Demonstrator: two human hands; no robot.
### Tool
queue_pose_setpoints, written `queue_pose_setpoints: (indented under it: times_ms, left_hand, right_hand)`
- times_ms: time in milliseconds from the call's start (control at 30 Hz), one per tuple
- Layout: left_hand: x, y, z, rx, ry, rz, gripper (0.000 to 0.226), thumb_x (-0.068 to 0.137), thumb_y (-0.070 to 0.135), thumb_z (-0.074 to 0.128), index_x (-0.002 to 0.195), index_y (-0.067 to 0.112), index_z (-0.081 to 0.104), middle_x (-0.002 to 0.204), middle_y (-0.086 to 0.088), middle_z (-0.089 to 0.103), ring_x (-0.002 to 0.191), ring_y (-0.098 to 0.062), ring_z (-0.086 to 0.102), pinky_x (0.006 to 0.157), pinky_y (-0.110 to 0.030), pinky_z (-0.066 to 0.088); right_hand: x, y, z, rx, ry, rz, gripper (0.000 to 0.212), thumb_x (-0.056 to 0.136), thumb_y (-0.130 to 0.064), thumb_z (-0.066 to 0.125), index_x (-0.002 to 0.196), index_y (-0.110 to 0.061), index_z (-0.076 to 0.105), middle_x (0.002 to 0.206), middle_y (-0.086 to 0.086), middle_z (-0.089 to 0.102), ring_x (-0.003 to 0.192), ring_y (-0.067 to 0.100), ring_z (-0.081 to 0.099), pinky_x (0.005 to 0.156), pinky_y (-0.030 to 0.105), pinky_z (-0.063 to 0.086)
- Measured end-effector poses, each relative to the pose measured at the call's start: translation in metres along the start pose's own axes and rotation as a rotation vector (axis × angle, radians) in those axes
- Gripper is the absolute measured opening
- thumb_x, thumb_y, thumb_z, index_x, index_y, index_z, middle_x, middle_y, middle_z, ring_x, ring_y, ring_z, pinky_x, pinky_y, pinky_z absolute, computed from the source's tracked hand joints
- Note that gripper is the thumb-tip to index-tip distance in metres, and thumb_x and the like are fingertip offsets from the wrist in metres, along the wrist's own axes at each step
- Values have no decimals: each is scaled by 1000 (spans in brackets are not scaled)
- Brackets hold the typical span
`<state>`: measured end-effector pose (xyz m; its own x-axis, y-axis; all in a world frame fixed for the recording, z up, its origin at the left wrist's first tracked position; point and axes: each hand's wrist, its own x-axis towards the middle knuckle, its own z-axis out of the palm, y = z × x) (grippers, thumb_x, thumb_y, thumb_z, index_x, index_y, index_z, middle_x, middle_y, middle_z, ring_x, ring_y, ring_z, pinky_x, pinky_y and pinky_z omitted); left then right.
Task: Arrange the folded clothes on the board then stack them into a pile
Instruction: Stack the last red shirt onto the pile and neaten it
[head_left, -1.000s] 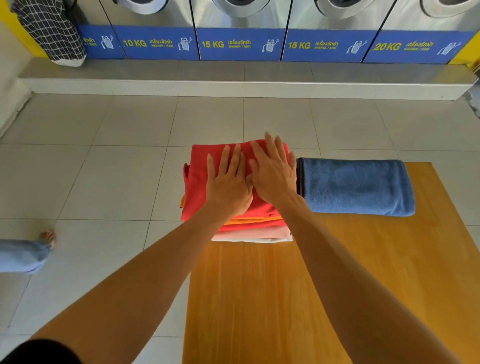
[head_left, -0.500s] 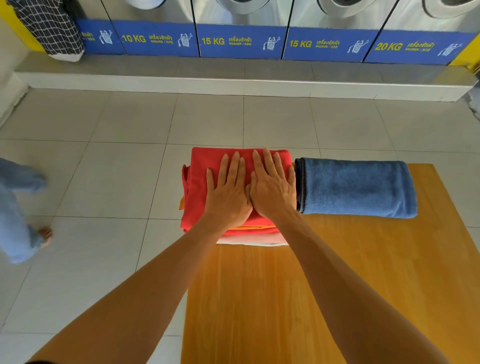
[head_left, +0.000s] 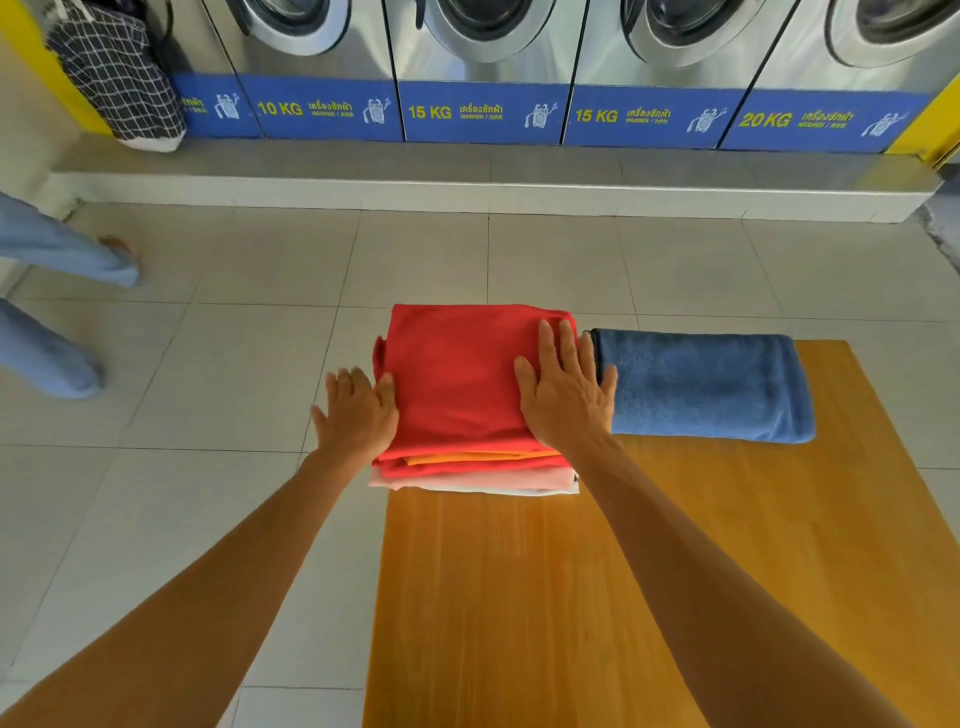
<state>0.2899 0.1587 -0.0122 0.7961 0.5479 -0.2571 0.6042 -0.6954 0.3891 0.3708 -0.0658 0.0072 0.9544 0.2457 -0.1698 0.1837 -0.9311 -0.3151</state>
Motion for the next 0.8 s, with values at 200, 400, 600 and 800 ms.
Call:
queue_pose_setpoints:
  times_ms: [200,400,600,800]
  left_hand:
    - [-16,2,-31,-264,147,-49,56,101,49,27,81,6,58,75,-7,60,68,-22,58,62,-31,45]
    - [-22,5,-29,-557,-69,-205,41,97,40,52,114,5,65,109,-13,67,97,-31,63,83,-40,52]
    - [-48,-1,-42,-974,-110,-434,25,94,8,57,117,7,66,105,-11,68,85,-23,60,58,-27,47]
    - [-74,-14,-86,-814,-53,-284,10,86,5,67,95,9,69,90,-11,67,74,-20,57,60,-28,43]
  right_hand:
    - [-35,5,-11,157,335,242,50,99,-49,43,128,-9,50,120,16,61,110,35,56,93,49,43]
    - [-43,22,-20,350,-41,330,53,96,-64,43,97,-11,52,78,1,57,73,23,57,60,32,42]
    - [-56,30,-37,452,-183,193,41,98,-40,58,71,-10,55,60,7,60,65,23,66,53,27,43]
    - [-89,29,-70,330,-1,173,27,78,2,46,53,-10,48,48,5,42,48,19,41,51,26,32]
